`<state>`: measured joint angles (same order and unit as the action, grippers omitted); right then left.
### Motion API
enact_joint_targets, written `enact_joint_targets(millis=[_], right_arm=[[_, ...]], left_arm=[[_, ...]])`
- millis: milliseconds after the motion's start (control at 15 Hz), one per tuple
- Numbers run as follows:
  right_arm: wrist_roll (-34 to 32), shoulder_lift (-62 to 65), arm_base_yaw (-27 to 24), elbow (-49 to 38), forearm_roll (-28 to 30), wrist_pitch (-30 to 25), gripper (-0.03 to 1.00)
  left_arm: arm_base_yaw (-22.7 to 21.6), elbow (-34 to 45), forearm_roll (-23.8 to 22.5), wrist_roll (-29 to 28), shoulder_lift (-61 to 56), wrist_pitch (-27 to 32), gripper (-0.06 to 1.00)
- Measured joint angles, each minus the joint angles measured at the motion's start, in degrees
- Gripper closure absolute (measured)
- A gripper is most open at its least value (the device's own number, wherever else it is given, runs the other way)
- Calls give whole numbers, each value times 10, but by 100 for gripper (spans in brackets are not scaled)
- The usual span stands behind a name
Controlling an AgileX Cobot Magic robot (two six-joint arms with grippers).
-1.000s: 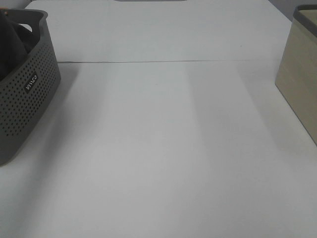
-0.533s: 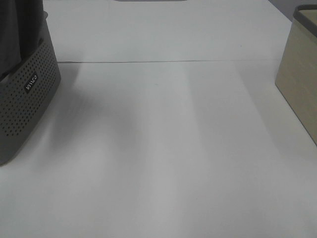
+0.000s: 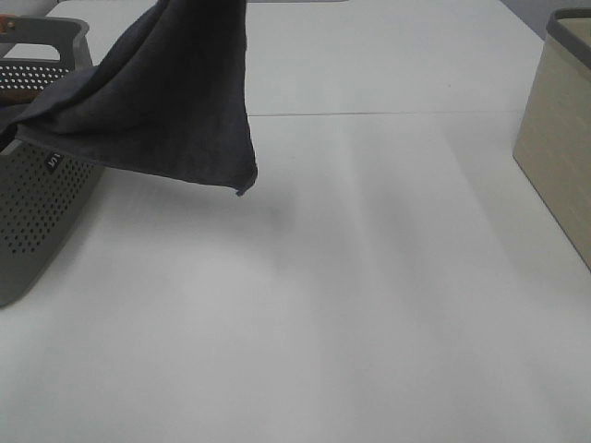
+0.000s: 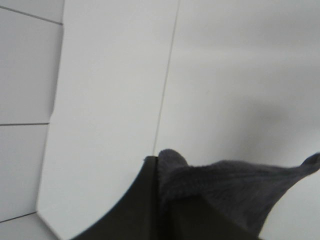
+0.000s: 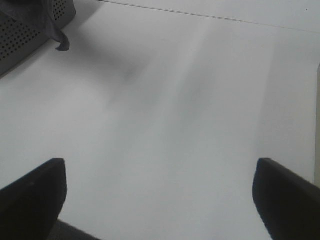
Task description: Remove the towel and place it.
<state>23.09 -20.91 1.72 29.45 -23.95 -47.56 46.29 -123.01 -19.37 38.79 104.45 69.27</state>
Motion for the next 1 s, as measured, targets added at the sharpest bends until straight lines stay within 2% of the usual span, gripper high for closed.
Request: enact_joint_targets(millis=[133, 200, 267, 333, 533, 733, 800, 933, 1000], right_arm=[[31, -62, 0, 0, -32, 40, 1], [87, -116, 0, 0, -89, 56, 1], [140, -146, 0, 0, -147, 62, 1], [196, -172, 0, 0, -204, 65, 1], [419, -250, 0, 0, -402, 74, 2], [615, -343, 2, 0, -578, 57, 3], [663, -382, 15, 0, -625, 60, 3], [755, -452, 73, 0, -706, 88, 3], [775, -471, 92, 3, -722, 105, 3]], left_arm=[[4, 0, 70, -44, 15, -36, 94], [4, 0, 100, -68, 20, -64, 94], [4, 0, 109, -80, 21, -83, 94], [4, 0, 115, -91, 21, -99, 94], [4, 0, 120, -113, 25, -133, 94], [4, 0, 138, -115, 32, -154, 94], [4, 0, 142, -115, 32, -159, 94], [4, 0, 146, -115, 32, -167, 94], [4, 0, 146, -115, 32, -167, 94]])
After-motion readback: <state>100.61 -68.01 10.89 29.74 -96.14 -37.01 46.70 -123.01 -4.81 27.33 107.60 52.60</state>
